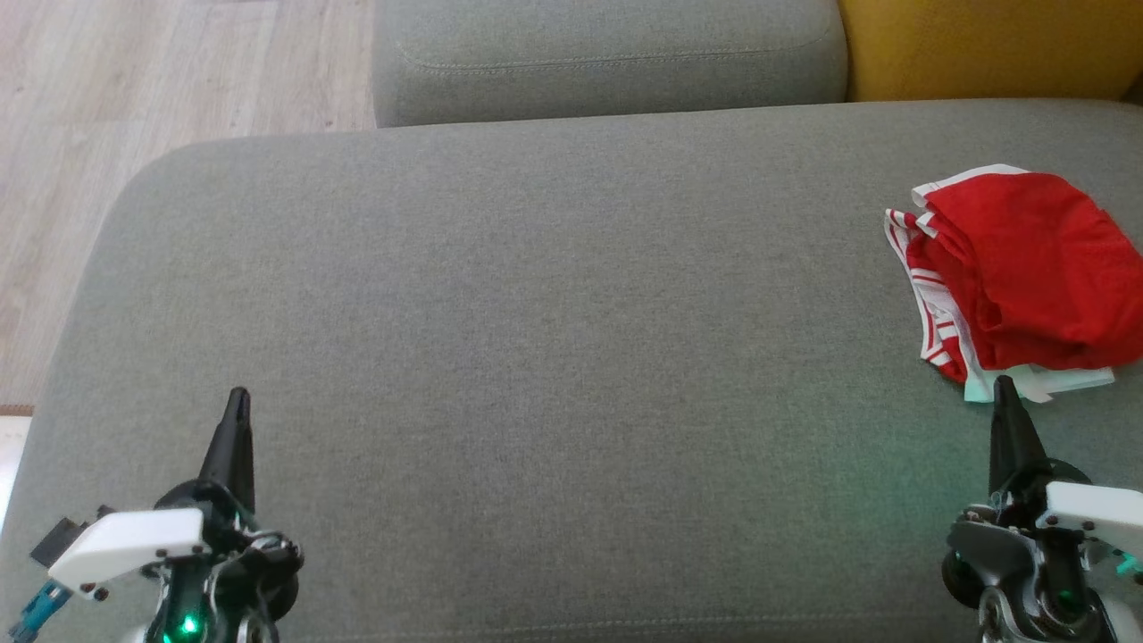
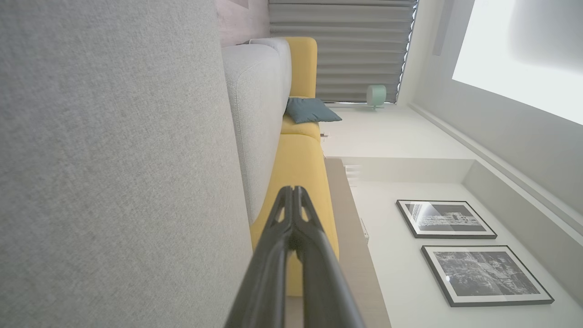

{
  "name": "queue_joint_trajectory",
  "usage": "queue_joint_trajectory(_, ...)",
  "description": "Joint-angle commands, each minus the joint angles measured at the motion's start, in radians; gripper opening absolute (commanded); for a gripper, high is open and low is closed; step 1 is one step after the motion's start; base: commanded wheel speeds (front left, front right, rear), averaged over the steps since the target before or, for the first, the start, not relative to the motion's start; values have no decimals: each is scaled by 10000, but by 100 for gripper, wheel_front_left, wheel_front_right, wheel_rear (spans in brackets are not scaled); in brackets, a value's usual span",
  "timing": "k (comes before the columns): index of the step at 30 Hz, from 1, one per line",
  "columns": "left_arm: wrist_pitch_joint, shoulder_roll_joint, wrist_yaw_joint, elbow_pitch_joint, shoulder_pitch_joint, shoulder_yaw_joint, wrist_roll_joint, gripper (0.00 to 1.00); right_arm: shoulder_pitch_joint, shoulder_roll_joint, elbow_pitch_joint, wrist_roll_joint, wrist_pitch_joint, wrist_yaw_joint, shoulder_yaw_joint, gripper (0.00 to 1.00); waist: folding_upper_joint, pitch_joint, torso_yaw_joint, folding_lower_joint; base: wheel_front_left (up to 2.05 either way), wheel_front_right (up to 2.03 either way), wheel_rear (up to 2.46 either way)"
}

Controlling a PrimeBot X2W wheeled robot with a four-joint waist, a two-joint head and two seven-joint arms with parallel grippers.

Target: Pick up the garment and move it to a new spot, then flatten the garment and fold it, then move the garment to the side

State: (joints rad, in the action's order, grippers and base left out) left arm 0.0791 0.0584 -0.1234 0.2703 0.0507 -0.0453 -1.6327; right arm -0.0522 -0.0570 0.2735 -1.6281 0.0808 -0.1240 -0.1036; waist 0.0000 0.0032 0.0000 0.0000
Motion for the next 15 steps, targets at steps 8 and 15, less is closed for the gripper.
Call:
queue_joint_trajectory(8,103,134,-73,-264,548,-387,-7,0,-533,-118,-303,-19,118,-67,155,0,0,0,0,0,0,0,0)
queue_joint_trajectory(15,123,116,-73,-263,550,-413,14,0,-535,-102,-301,0,136,-67,132,0,0,0,0,0,0,0,0)
